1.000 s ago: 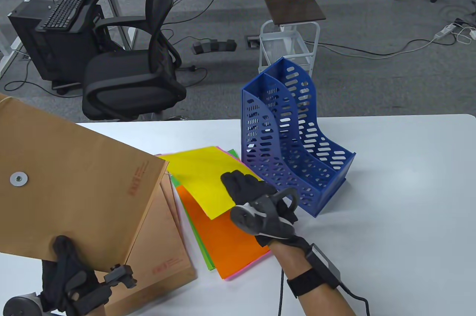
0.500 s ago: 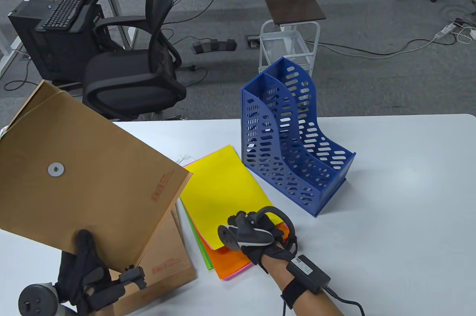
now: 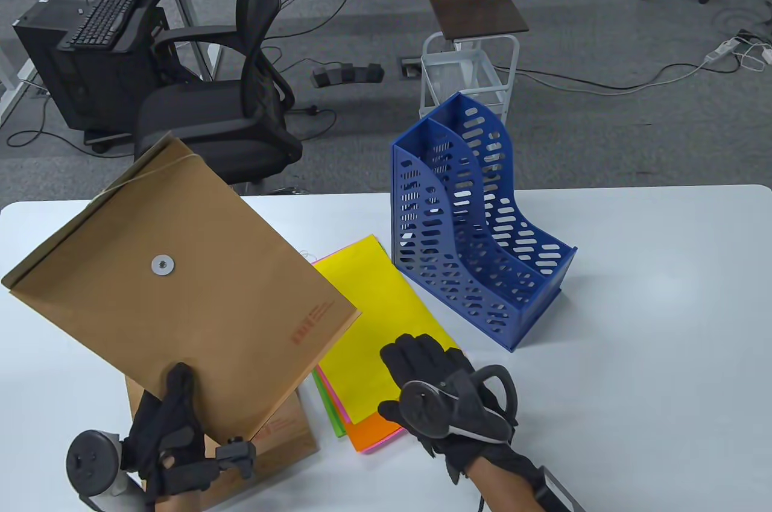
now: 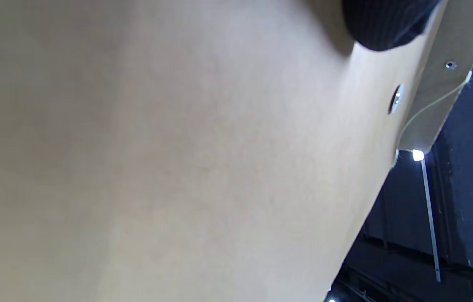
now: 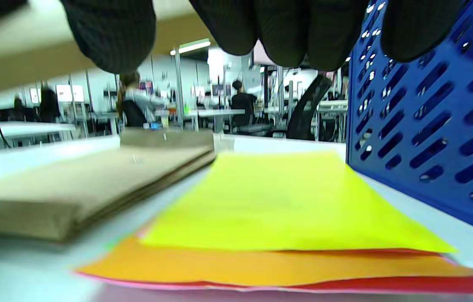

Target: Pull cardstock from document pouches and stack

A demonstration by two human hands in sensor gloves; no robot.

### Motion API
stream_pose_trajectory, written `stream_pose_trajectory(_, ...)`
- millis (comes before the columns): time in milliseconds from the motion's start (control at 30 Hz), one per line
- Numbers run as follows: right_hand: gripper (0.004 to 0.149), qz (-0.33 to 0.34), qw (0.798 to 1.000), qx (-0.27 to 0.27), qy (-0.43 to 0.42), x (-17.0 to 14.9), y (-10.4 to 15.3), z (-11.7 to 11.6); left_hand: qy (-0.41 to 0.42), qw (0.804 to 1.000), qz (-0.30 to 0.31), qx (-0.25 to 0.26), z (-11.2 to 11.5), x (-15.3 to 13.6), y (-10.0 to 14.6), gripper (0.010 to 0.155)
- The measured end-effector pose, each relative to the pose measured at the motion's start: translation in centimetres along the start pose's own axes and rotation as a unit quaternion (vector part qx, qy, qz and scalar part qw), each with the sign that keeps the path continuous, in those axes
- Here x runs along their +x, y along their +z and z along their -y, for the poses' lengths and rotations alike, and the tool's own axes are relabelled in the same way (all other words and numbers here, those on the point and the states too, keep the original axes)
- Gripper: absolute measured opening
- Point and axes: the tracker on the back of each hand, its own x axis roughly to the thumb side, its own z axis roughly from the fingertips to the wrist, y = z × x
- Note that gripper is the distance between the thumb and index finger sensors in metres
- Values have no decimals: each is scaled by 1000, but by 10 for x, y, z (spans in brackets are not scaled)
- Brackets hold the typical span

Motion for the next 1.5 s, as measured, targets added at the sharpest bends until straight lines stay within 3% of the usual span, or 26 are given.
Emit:
stream_pose_trajectory(100, 74, -17, 999, -19, -27, -8, 30, 7, -22, 1000, 0, -13, 5, -1, 0, 44)
stream_pose_trajectory(167, 70, -33, 994, -8, -99, -17, 43, -2, -38, 999, -8, -36, 12, -3, 0, 44)
stream_pose_trajectory(233, 70, -46, 990, 2, -133, -24, 45, -9, -52, 996, -21, -63, 20, -6, 0, 44)
stream_pose_trajectory(367, 69, -70, 995, 1, -72, -36, 46, -13, -87, 990, -40, -108, 35, -12, 0, 45)
stream_pose_trajectory(467, 68, -94, 984, -21, -151, -46, 51, -10, -32, 987, -83, -136, 35, 7, -9, 46)
stream_pose_trajectory(567, 68, -105, 984, -26, -144, -51, 52, -9, -94, 982, -74, -144, 15, 46, -20, 46)
stream_pose_trajectory(700, 67, -93, 984, -20, -150, -47, 51, -9, -142, 973, -127, -128, -28, 76, -30, 46)
stream_pose_trajectory(833, 66, -89, 985, -15, -147, -45, 50, -11, -176, 957, -204, -106, -63, 64, -32, 45)
stream_pose_trajectory(967, 66, -91, 984, -7, -152, -45, 50, -14, -219, 935, -270, -77, -84, 25, -30, 45)
stream_pose_trajectory(1067, 66, -91, 983, -3, -159, -46, 50, -17, -246, 914, -315, -70, -88, -8, -29, 45)
stream_pose_trajectory(1233, 66, -96, 981, 5, -169, -50, 49, -20, -367, 866, -338, -12, -87, -29, -35, 46)
stream_pose_trajectory(1300, 66, -97, 980, 3, -173, -51, 49, -19, -425, 833, -354, 17, -84, -31, -36, 52)
stream_pose_trajectory(1367, 66, -95, 980, 2, -174, -51, 49, -19, -526, 760, -379, 39, -80, -30, -37, 68)
stream_pose_trajectory(1433, 66, -93, 980, 7, -174, -51, 49, -21, -600, 705, -376, 49, -77, -26, -38, 80)
stream_pose_trajectory(1500, 66, -93, 980, 11, -174, -51, 48, -22, -615, 698, -361, 64, -75, -19, -40, 84)
